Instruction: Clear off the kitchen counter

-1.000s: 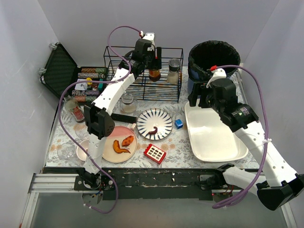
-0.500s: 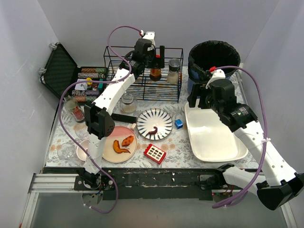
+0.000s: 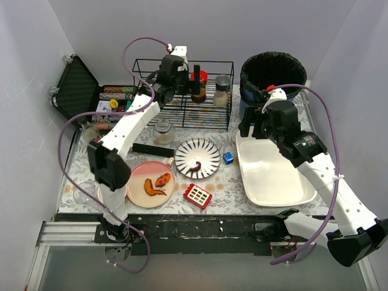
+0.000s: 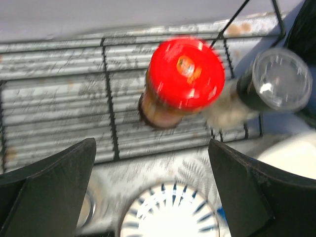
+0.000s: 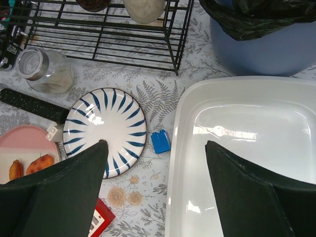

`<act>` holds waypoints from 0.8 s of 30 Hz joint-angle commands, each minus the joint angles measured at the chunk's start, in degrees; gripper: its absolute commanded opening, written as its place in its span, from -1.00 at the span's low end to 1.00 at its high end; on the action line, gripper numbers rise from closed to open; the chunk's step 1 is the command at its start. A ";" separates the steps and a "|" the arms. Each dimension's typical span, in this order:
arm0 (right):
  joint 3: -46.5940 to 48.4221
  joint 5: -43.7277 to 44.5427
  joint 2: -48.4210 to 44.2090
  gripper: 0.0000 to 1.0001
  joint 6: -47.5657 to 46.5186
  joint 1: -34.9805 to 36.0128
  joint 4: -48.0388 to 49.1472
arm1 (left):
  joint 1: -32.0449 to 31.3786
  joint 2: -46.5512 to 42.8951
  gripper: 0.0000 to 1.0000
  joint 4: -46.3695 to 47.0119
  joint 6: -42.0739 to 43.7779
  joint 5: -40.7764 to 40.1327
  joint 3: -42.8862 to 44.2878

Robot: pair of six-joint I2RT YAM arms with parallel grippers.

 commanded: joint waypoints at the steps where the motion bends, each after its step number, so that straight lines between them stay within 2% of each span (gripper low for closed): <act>1: 1.21 -0.10 -0.72 0.76 0.33 -0.04 2.45 | 0.00 -16.17 0.96 -0.27 -0.22 -3.53 -12.65; 7: 0.34 -0.71 -1.07 0.76 0.60 0.05 3.15 | 0.53 -27.34 0.96 0.87 -3.73 -9.07 -32.87; 12: 0.16 -2.03 -0.72 0.76 0.33 -0.03 2.97 | 1.58 -29.91 0.96 4.29 -7.25 -9.07 -43.96; 20: -1.07 -1.77 -2.12 0.76 -0.11 -0.04 3.15 | 3.78 -26.13 0.96 10.01 -9.27 -10.66 -49.25; 24: -2.04 -1.33 -2.74 0.75 -0.11 -0.04 3.06 | 6.50 -24.55 0.96 12.82 -10.24 -6.89 -49.86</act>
